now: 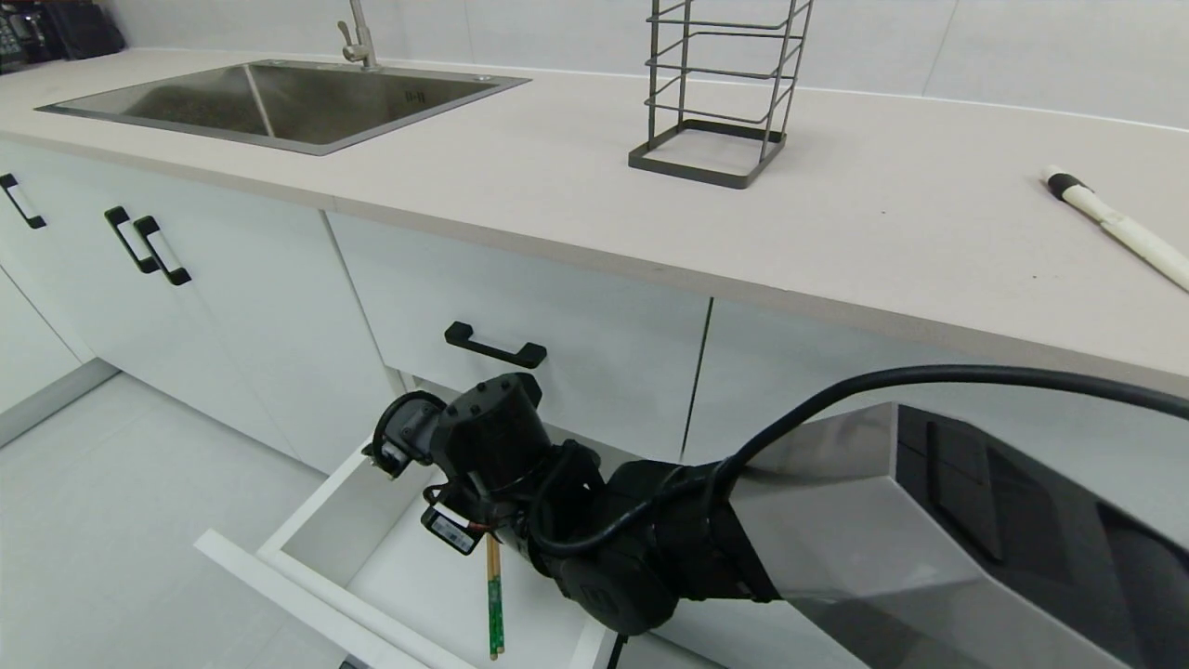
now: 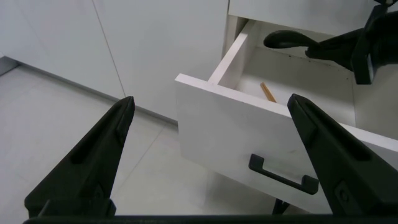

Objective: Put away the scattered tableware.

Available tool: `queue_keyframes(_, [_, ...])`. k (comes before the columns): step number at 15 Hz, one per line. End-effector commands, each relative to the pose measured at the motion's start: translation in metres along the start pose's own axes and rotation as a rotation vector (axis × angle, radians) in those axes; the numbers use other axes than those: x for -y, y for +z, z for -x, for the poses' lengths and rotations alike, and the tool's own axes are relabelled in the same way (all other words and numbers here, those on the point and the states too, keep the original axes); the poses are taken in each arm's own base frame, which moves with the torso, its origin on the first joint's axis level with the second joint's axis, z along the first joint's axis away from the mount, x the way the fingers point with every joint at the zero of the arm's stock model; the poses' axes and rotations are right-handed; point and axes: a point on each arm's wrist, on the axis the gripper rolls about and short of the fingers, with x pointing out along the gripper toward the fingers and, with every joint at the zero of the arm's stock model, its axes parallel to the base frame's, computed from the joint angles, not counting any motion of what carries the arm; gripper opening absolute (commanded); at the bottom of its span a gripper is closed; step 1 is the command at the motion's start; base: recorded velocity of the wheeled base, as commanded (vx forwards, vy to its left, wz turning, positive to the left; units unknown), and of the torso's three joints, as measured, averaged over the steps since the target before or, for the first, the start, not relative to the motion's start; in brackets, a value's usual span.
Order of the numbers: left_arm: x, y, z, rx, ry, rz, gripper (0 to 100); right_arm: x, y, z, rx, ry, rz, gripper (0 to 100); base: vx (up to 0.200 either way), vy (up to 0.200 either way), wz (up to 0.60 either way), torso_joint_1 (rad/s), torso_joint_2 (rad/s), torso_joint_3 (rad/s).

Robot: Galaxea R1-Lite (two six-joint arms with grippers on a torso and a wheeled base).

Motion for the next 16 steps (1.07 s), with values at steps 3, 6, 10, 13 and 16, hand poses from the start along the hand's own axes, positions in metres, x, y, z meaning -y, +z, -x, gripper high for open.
queue_keyframes(3, [0.0, 0.0, 0.0, -0.001, 0.0, 0.001, 100, -0.006, -0.002, -0.037, -0.004, 0.006, -0.141, 0, 0.0, 0.0, 0.0, 0.0, 0.0, 0.0])
queue_keyframes(6, [0.0, 0.0, 0.0, -0.001, 0.0, 0.001, 100, -0.01, -0.015, -0.054, -0.024, 0.002, -0.154, 0, 0.0, 0.0, 0.0, 0.0, 0.0, 0.0])
queue_keyframes(10, [0.0, 0.0, 0.0, -0.001, 0.0, -0.001, 100, -0.006, -0.03, -0.064, -0.055, -0.012, -0.162, 0, 0.0, 0.0, 0.0, 0.0, 0.0, 0.0])
queue_keyframes(13, [0.0, 0.0, 0.0, -0.001, 0.0, 0.001, 100, -0.004, -0.046, -0.074, -0.107, -0.027, -0.166, 0, 0.0, 0.0, 0.0, 0.0, 0.0, 0.0])
queue_keyframes(16, [0.0, 0.0, 0.0, -0.001, -0.001, -0.001, 100, -0.009, -0.059, -0.079, -0.18, -0.028, -0.154, 0, 0.0, 0.0, 0.0, 0.0, 0.0, 0.0])
